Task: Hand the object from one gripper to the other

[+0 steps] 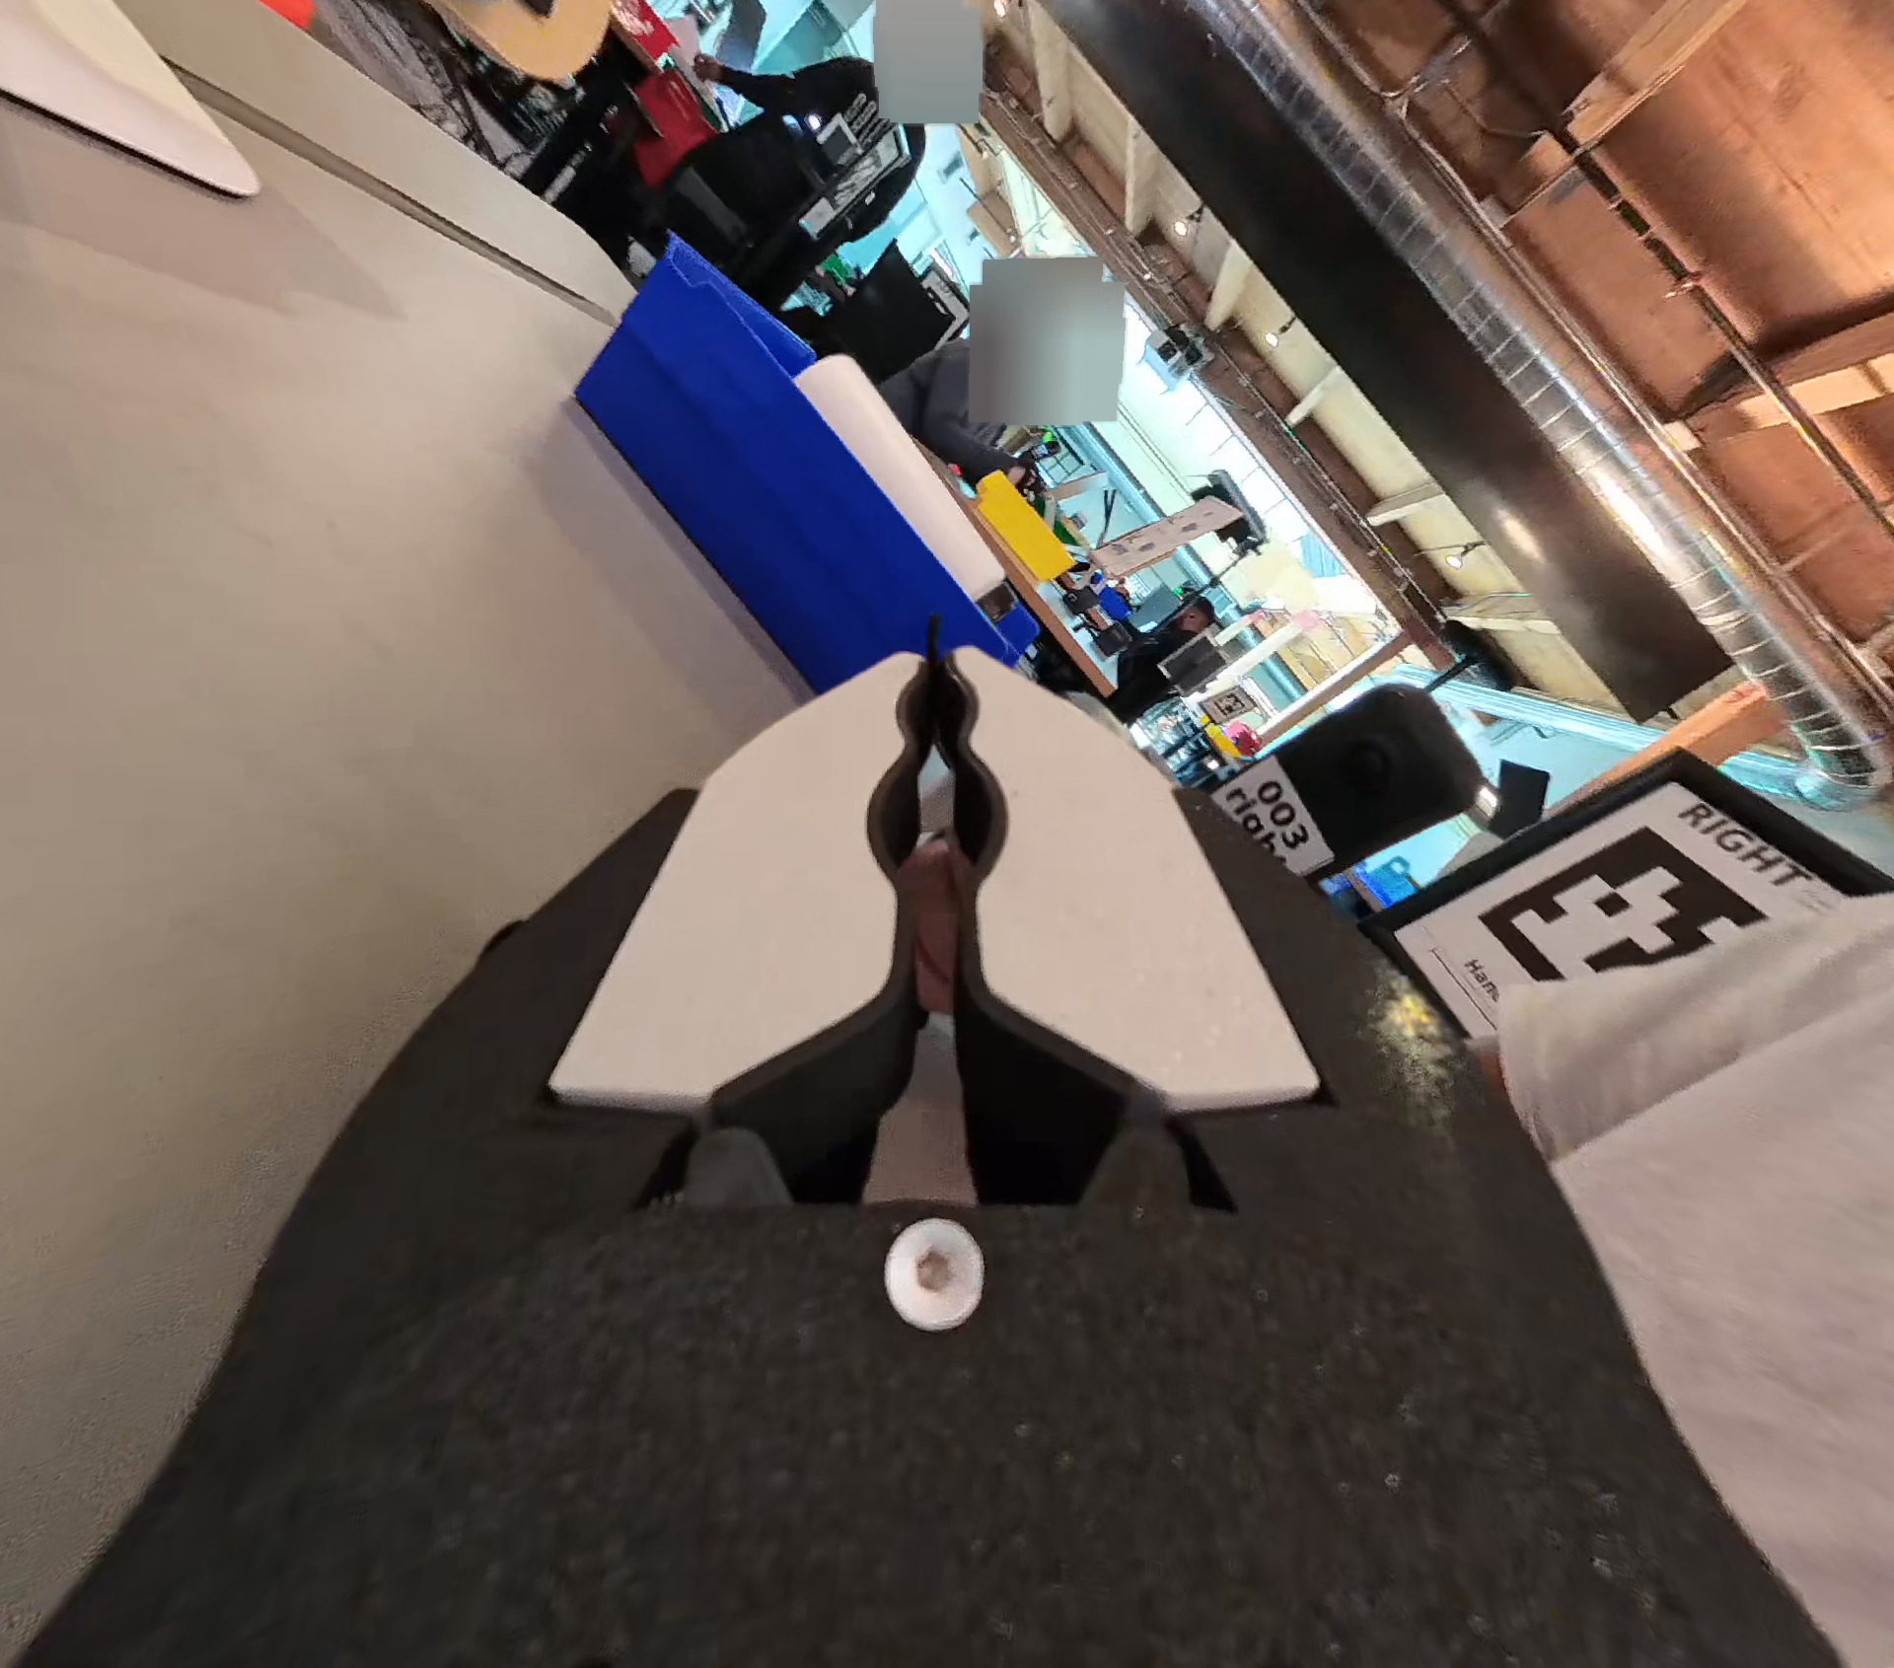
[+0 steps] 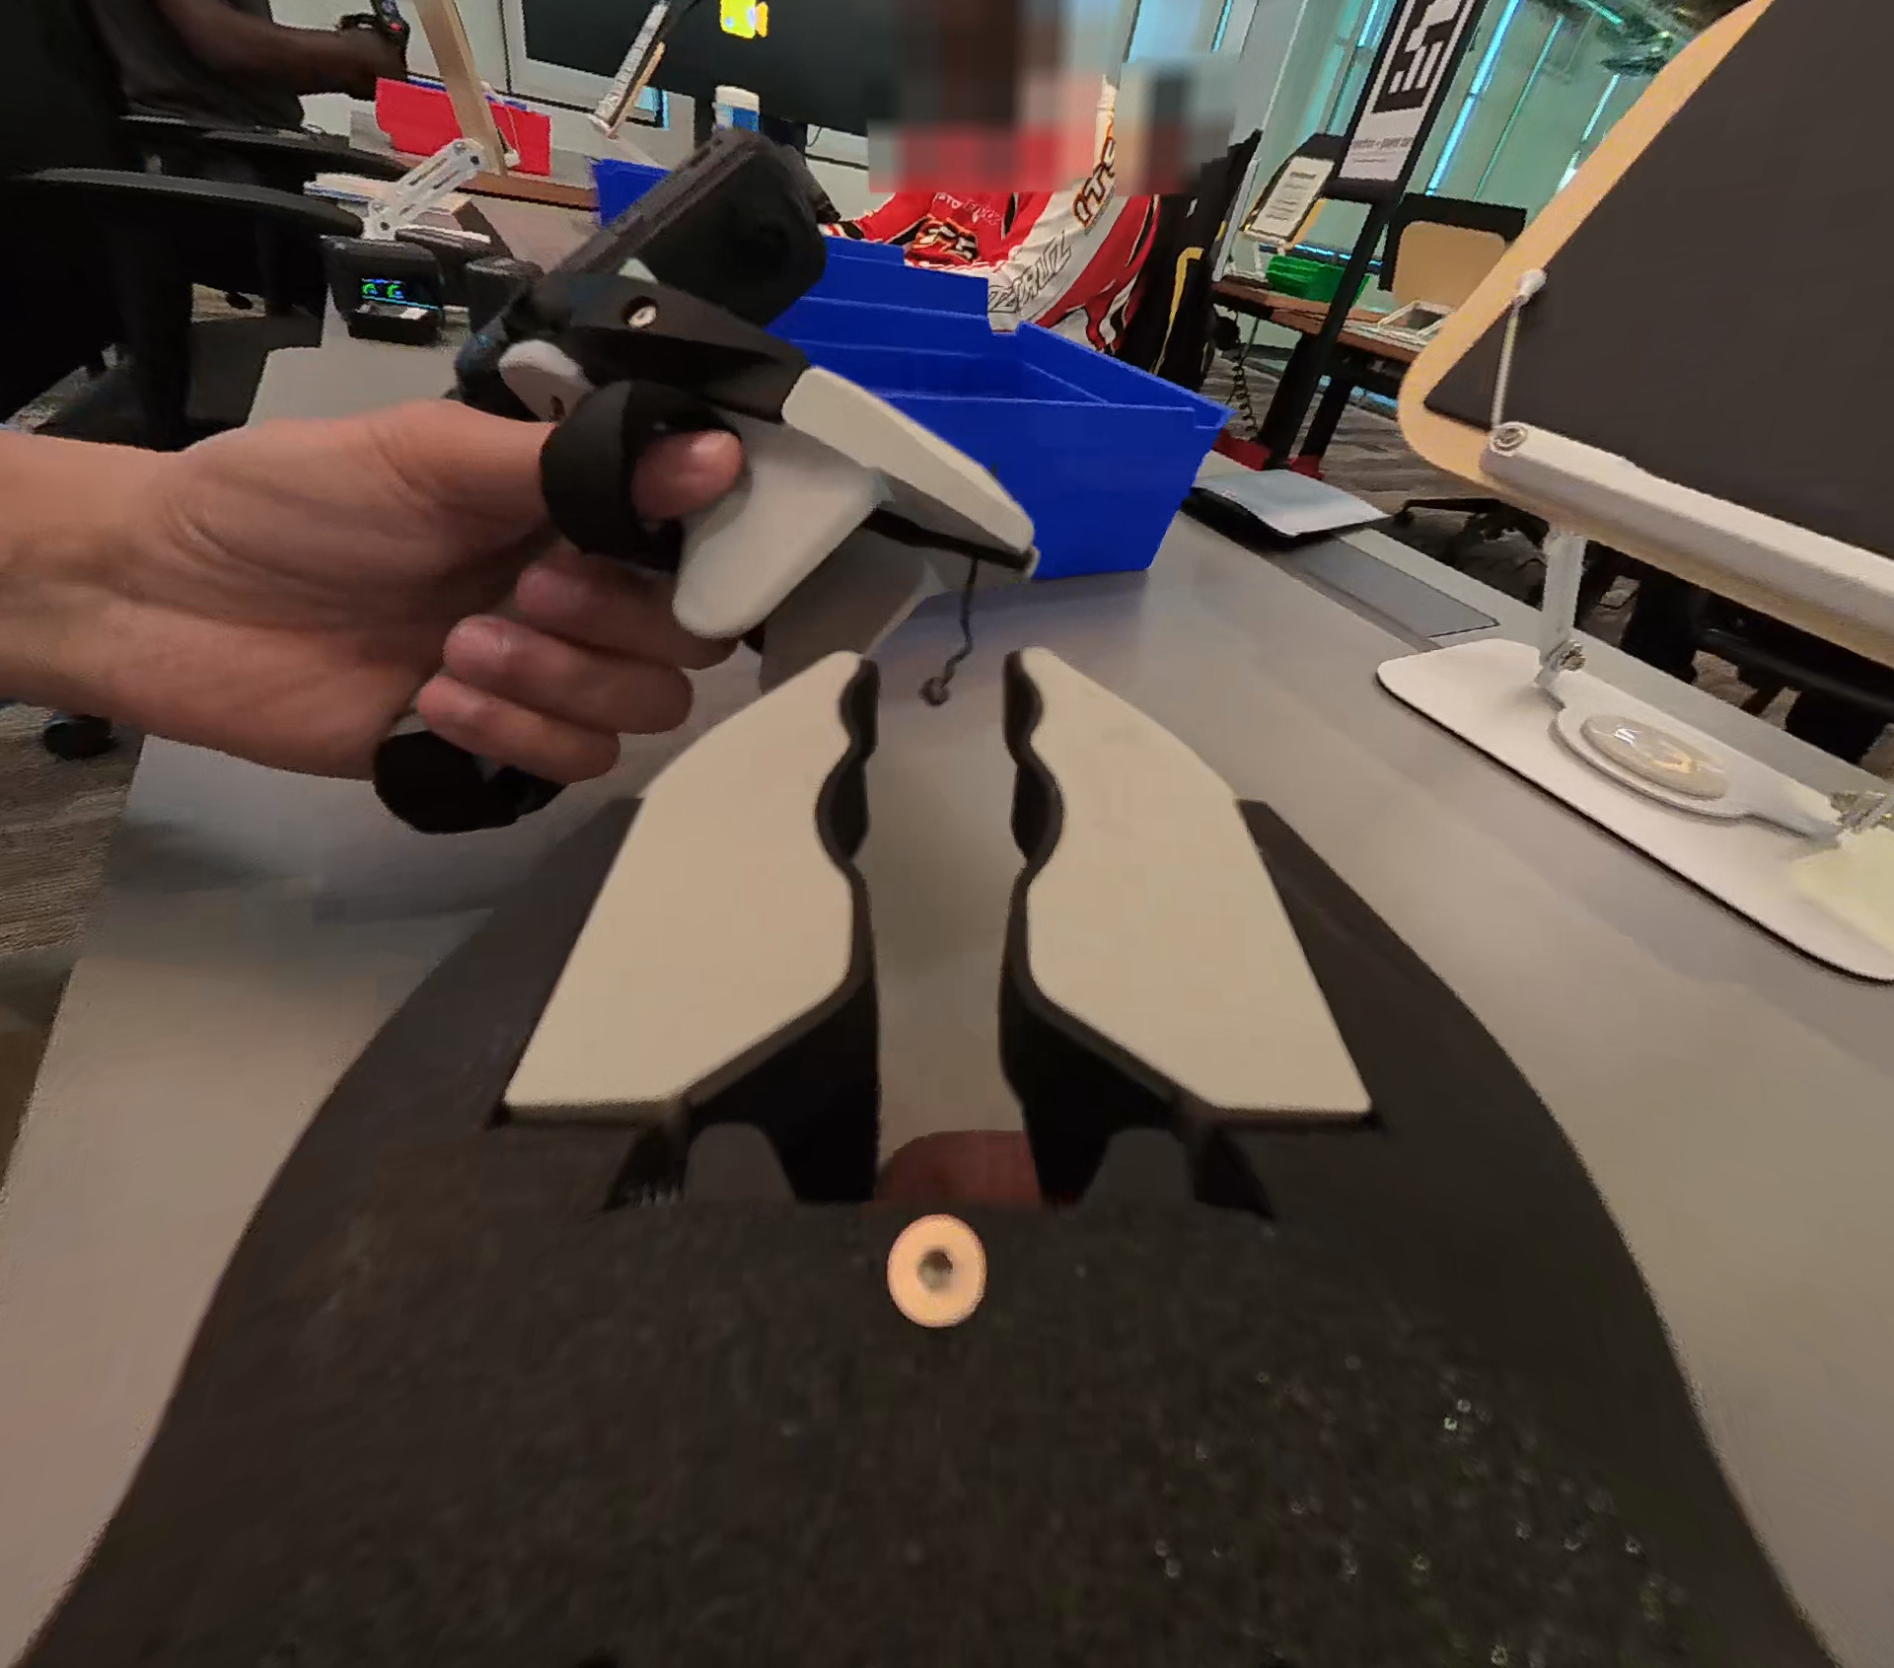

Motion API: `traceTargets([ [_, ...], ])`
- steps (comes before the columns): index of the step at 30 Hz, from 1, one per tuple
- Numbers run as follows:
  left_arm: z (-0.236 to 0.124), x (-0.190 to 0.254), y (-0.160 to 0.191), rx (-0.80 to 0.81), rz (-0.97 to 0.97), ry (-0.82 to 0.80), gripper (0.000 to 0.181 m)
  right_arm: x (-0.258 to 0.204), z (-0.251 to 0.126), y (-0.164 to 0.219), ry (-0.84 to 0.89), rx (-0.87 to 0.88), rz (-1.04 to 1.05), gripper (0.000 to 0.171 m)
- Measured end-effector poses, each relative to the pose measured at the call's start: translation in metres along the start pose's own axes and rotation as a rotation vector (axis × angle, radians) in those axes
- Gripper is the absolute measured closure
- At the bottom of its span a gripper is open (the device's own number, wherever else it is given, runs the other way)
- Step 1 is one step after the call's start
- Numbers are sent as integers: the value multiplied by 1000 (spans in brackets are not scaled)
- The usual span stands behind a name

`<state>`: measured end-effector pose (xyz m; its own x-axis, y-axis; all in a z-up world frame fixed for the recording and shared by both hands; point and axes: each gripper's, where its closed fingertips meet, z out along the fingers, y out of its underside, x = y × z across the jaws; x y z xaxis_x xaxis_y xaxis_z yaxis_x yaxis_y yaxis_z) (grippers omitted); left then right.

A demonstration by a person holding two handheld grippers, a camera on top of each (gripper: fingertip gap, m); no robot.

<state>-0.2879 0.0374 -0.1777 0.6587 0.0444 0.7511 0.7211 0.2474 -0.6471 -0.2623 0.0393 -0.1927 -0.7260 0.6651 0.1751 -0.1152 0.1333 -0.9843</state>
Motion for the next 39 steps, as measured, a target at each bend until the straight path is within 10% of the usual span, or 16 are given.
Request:
traceTargets([
  [2, 5, 1, 6, -27, -9, 19, 181, 5, -3, -2, -3, 21, 4, 169],
  [14, 5, -10, 5, -98, 139, -28, 162, 38, -19, 21, -141, -103, 312, 170],
  [23, 1, 7, 26, -307, 498, 29, 124, 27, -38, 6, -567, -63, 1036, 170],
  [39, 5, 26, 42, -333, 592, 87, 156, -4, -34, 0, -850, -31, 1348, 170],
])
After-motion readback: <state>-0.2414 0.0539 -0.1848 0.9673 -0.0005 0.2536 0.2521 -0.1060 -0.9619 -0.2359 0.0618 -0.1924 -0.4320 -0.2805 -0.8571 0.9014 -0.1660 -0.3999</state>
